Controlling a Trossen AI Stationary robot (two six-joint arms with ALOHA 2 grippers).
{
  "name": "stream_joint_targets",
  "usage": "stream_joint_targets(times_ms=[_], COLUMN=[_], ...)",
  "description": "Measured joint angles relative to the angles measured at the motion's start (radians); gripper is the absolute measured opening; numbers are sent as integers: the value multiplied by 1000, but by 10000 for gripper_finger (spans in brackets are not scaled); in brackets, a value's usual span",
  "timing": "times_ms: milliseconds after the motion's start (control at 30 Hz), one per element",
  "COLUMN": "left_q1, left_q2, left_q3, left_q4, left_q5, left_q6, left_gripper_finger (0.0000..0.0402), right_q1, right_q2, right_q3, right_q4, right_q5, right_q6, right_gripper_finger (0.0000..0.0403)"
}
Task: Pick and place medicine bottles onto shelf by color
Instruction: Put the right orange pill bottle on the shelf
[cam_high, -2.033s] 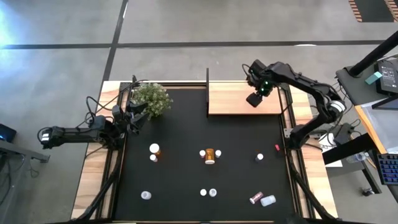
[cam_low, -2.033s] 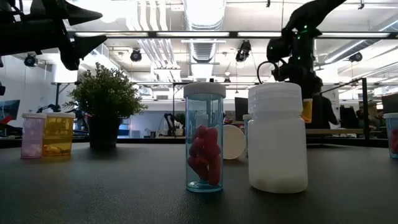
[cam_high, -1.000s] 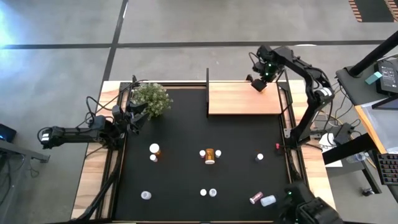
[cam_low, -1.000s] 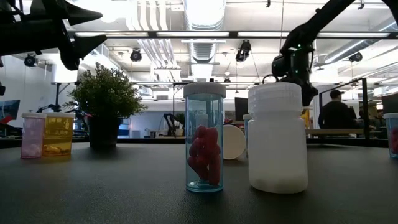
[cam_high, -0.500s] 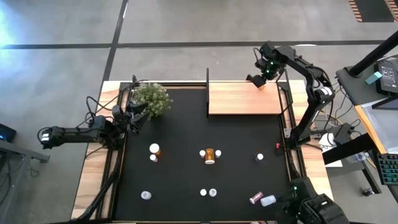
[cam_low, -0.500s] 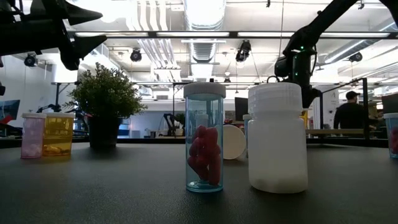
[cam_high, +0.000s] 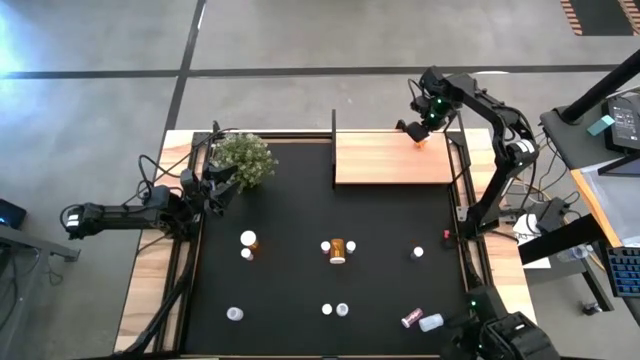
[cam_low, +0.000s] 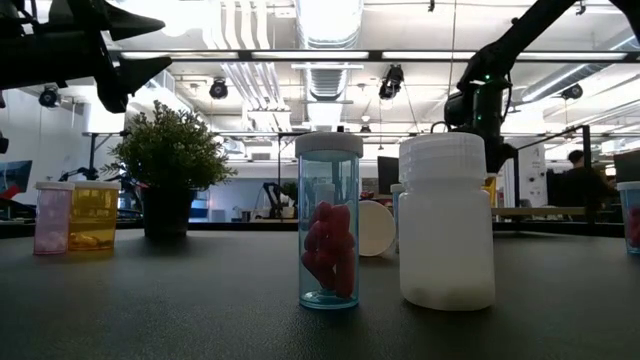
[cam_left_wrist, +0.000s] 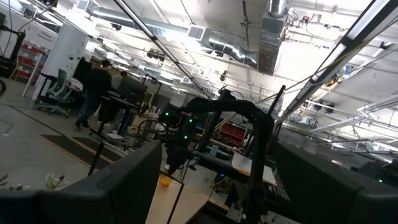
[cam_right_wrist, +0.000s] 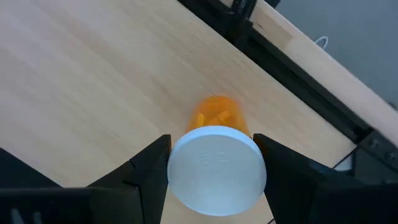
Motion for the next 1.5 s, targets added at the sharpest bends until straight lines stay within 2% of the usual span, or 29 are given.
stream_joint_targets(times_ms=[133,300,667,967,1233,1500], left_q1=[0,0,0,0,0,0], left_q2=[0,0,0,0,0,0], left_q3=[0,0,0,0,0,0], left_q4=[0,0,0,0,0,0], left_q5=[0,0,0,0,0,0], left_q6=[0,0,0,0,0,0], left_gripper_finger=[295,295,295,295,295,295], right_q1=[0,1,3,17,16,16], right_q2=[0,0,0,0,0,0], right_q3=[0,0,0,0,0,0], right_q4=[7,7,41,0,32,25], right_q5=[-23,-27,-26,-52,-52,-51], right_q6=[-68,-79,50,-213,-171,-203], right_gripper_finger=[203,203,203,203,203,203])
